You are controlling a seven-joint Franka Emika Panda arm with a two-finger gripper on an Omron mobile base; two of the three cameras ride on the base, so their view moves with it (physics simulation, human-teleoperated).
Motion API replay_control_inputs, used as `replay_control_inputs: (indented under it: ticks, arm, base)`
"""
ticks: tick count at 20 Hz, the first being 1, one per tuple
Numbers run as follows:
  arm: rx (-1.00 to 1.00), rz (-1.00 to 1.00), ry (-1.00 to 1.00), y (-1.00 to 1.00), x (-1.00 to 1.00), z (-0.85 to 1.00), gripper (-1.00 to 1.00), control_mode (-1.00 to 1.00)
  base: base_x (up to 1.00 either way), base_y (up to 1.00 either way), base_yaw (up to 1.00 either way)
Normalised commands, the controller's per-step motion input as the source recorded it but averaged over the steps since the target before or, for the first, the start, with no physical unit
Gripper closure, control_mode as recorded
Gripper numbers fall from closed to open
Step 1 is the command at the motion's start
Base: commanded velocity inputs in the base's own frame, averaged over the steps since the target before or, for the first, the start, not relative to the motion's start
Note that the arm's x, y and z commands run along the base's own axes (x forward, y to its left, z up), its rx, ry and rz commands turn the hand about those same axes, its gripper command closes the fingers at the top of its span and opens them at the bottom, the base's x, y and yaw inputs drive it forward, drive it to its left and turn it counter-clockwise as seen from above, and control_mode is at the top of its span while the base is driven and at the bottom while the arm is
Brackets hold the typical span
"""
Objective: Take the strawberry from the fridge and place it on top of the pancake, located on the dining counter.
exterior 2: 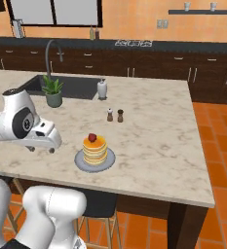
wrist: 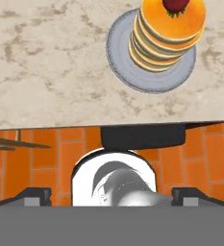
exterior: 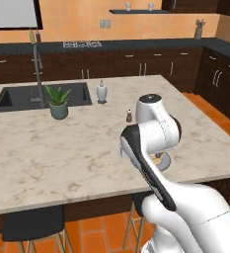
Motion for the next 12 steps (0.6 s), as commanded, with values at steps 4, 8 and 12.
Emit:
replay_control_inputs:
  ticks: [4,8,12]
  arm:
    - [-0.01,0.0,0.0,0.6,-0.64,-0.26,-1.0,-1.0]
    - [-0.08,0.0,0.01,0.61,-0.04,-0.36,-1.0,-1.0]
    - [-0.03,0.0,-0.02,0.21,0.03,-0.6,-1.0,-1.0]
  base:
    - [0.0,0.0,0.0]
    - [0.0,0.0,0.0]
    - [0.0,0.0,0.0]
